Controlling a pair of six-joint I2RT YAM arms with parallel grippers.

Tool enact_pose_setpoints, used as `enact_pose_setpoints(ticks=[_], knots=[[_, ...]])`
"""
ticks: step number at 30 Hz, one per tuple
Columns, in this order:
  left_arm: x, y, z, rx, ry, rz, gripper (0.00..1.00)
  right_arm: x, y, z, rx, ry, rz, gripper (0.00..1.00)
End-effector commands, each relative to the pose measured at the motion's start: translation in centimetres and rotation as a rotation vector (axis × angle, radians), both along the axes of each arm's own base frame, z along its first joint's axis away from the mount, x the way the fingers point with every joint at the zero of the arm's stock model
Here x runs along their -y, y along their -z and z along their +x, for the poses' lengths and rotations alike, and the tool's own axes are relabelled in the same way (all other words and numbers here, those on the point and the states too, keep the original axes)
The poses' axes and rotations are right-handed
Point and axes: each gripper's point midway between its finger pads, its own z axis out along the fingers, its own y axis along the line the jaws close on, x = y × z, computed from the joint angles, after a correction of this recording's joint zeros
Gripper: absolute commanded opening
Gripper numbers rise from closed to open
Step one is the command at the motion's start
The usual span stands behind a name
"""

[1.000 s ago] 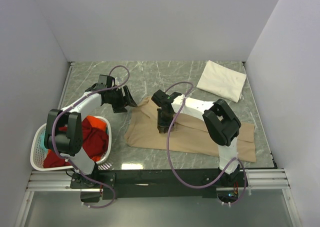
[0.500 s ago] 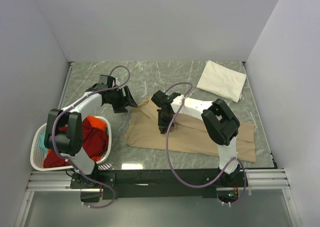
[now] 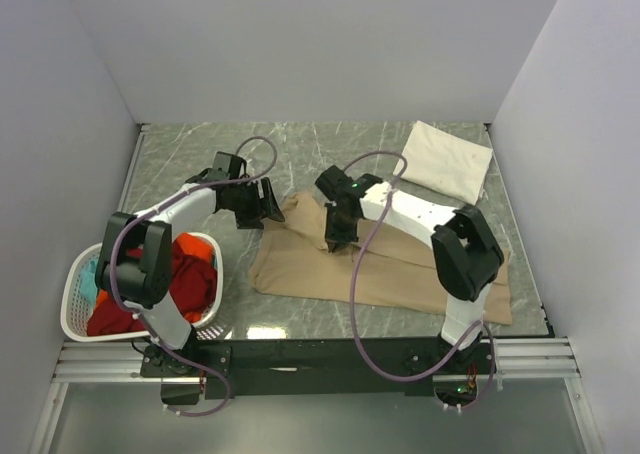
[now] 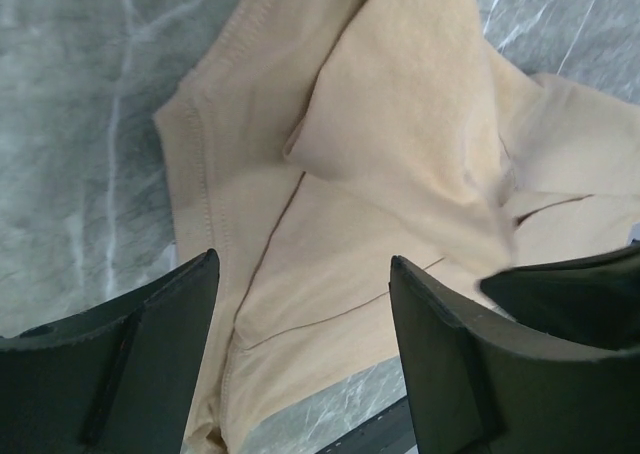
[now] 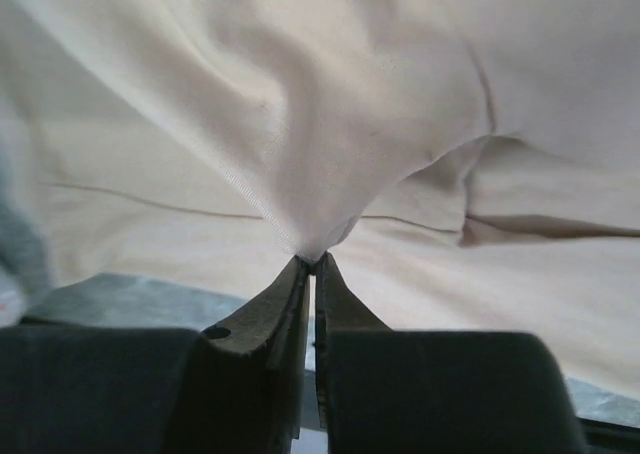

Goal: Fold and stack the t-shirts
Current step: Fold the tshirt

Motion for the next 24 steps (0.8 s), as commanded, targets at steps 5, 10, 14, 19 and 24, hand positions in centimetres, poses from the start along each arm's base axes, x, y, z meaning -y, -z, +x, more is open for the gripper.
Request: enact_pose_setpoints(ticks=[5,10,14,19,24], knots=[[3.2,-1.7,1.6,0.100,0.100,-0.050,0.74,1.8,-2.9,3.0,0.037,0.113,0.148,0.04],[4.8,-1.3,2.4,0.088,0.115,-0.086,0.73,2.4,-2.6,4.6,0.018,0.151,0.234,0.04],[6.7,-1.3,3.1,0.083,0.140,-0.127,0.73,3.0,-2.5,6.1,0.013,0.158,0.253,0.03],[8.4,-0.4,4.3,0.058,0.157,-0.110,0.73,3.6,-2.1,7.0,0.003,0.169,0.258,0.03],[8.4,1.1,4.6,0.016,0.141,-0.025,0.73,4.6,-2.1,7.5,0.004,0.184,0.266,0.03]])
